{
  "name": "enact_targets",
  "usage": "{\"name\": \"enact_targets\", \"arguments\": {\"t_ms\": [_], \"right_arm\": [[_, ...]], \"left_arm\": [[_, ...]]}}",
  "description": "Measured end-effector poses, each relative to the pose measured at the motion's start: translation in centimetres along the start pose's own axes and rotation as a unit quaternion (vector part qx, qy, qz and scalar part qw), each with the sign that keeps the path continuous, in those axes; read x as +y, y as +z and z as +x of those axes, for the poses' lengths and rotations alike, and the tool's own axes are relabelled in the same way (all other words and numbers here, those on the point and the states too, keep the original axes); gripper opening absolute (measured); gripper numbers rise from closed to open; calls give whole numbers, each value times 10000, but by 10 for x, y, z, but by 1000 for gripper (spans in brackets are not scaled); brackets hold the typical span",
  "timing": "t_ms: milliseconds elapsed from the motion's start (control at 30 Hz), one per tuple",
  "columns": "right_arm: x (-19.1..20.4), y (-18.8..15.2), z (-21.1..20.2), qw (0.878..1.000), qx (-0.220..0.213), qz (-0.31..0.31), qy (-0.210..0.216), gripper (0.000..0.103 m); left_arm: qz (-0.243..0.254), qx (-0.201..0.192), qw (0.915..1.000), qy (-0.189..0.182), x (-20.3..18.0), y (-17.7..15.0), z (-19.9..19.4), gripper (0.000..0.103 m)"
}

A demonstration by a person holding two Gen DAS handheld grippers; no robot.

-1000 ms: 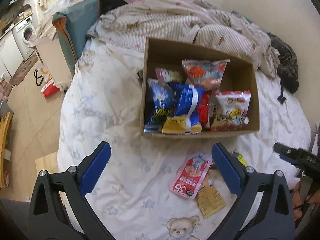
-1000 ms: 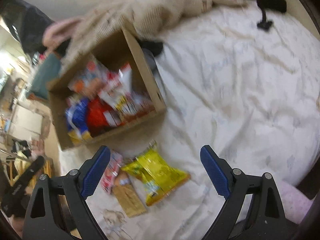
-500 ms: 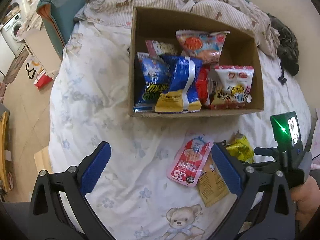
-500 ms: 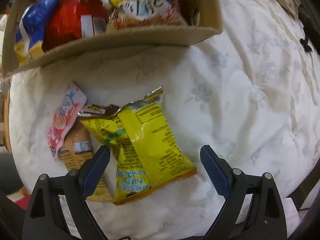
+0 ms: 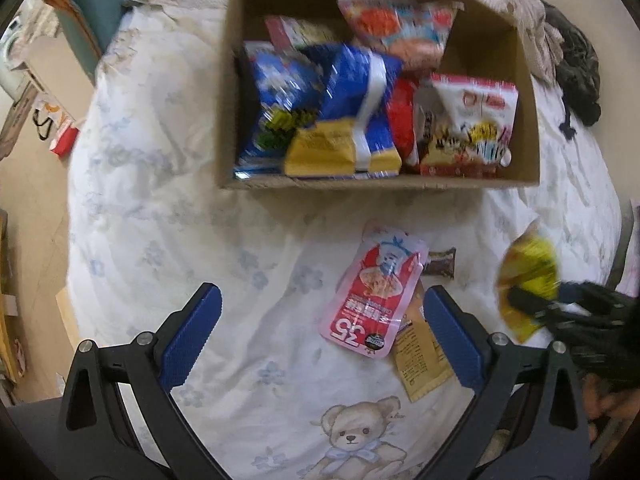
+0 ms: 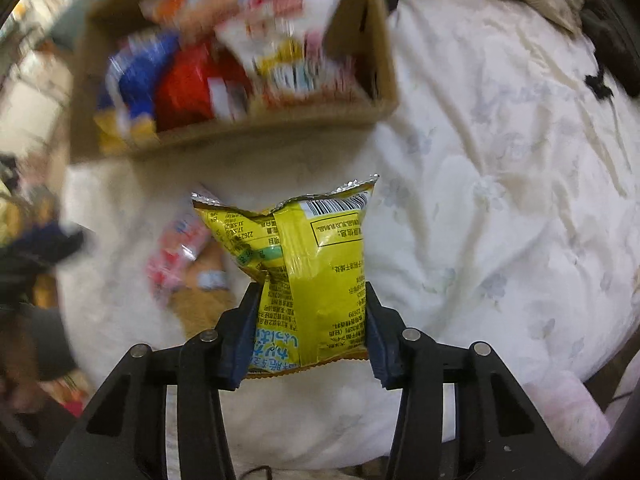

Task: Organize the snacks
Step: 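Grasp the yellow chip bag with the right gripper and lift it, then grasp the red snack pack with the left gripper and lift it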

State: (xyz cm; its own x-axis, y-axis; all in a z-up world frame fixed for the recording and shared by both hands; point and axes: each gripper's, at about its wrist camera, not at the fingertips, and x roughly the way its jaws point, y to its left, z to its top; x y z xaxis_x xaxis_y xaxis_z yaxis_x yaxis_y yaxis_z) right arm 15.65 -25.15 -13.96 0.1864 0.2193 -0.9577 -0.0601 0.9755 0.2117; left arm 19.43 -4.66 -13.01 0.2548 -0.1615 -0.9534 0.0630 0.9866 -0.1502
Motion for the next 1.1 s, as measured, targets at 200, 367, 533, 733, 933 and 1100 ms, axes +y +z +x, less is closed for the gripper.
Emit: {"name": "enact_targets", "arguments": {"t_ms": [200,367,533,733,933,1100], "right_arm": [[-11,-8,-16,9987,-211,389,262,49],[-22,-6,-23,9978,-266,496,339,49],[-21,2,-16,9975,-242,554,358,49],[-24,3,-14,9968,-261,654,366,49],[-20,4,-16,9968,-298,606,421,49],[-15,4,-17,9971,-304,528,466,49]], "left_arm": [[421,459,9979,-168,-24,-5,41,100],[470,630,9962,-376,-31,-5,65,99],[420,691,9957,-446,-30,-1,84,80],[683,534,9956,-348,-35,1,82,57],[449,485,9970,-399,-19,0,73,54],[359,337,9984,-273,-12,-4,57,54]]}}
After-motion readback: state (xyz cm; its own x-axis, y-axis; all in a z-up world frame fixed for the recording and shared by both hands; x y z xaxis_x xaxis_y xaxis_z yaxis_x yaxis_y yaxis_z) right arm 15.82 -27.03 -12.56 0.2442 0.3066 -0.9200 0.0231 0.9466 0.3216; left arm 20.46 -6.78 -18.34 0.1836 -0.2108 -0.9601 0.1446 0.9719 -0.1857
